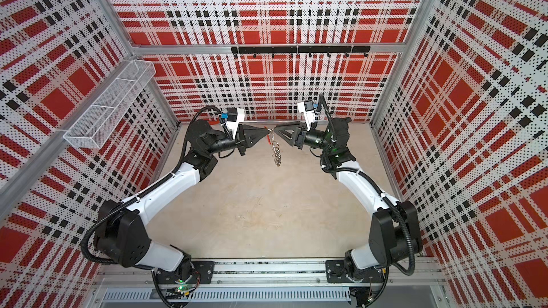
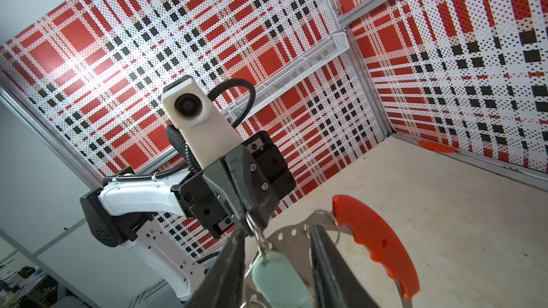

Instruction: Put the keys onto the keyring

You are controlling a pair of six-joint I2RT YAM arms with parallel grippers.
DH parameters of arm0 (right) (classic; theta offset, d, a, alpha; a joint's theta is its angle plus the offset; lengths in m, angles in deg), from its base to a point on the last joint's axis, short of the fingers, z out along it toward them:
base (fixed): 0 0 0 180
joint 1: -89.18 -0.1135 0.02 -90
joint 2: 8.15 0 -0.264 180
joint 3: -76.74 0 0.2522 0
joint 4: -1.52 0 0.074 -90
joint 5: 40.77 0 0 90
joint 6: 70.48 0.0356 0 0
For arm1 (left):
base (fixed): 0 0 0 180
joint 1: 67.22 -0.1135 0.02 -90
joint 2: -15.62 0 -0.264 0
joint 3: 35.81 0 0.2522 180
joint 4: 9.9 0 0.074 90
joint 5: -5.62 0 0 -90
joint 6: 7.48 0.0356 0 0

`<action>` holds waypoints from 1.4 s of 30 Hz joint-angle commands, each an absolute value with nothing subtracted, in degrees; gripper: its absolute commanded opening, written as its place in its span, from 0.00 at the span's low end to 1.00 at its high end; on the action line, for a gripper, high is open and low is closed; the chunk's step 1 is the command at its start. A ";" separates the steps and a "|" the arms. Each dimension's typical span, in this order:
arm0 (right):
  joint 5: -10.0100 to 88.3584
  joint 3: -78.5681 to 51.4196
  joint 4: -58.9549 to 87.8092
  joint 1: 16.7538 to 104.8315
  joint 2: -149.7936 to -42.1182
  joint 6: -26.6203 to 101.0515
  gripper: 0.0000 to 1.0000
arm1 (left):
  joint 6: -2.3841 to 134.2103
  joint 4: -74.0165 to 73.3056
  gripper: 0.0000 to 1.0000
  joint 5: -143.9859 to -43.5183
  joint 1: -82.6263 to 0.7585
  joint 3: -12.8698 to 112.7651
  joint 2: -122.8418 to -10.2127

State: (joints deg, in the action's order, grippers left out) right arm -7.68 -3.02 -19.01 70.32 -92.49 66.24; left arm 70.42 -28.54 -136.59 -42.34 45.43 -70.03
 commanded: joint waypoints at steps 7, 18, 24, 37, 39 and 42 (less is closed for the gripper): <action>-11.11 -5.33 -22.53 68.53 -93.39 67.08 0.37 | 66.54 -34.29 0.00 -136.96 -42.35 45.62 -69.29; -10.98 -5.76 -21.24 68.29 -93.06 65.76 0.19 | 66.48 -34.37 0.00 -137.36 -42.68 45.62 -69.07; -10.87 -5.90 -18.25 68.65 -92.79 63.52 0.06 | 66.52 -34.51 0.00 -138.36 -42.97 45.12 -68.94; -14.91 -6.19 -17.60 70.01 -94.84 67.50 0.00 | 74.79 -40.93 0.00 -138.87 -42.00 39.30 -65.25; -15.13 -6.10 -17.16 69.81 -95.26 67.85 0.02 | 75.05 -41.61 0.00 -138.94 -41.83 39.30 -65.24; -15.18 -5.90 -16.42 69.16 -95.65 67.72 0.07 | 74.24 -43.29 0.00 -138.71 -41.78 39.36 -65.49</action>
State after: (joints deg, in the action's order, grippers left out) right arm -15.42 -4.57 -17.32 69.36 -94.54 67.00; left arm 73.04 -37.70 -137.37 -42.54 39.16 -67.54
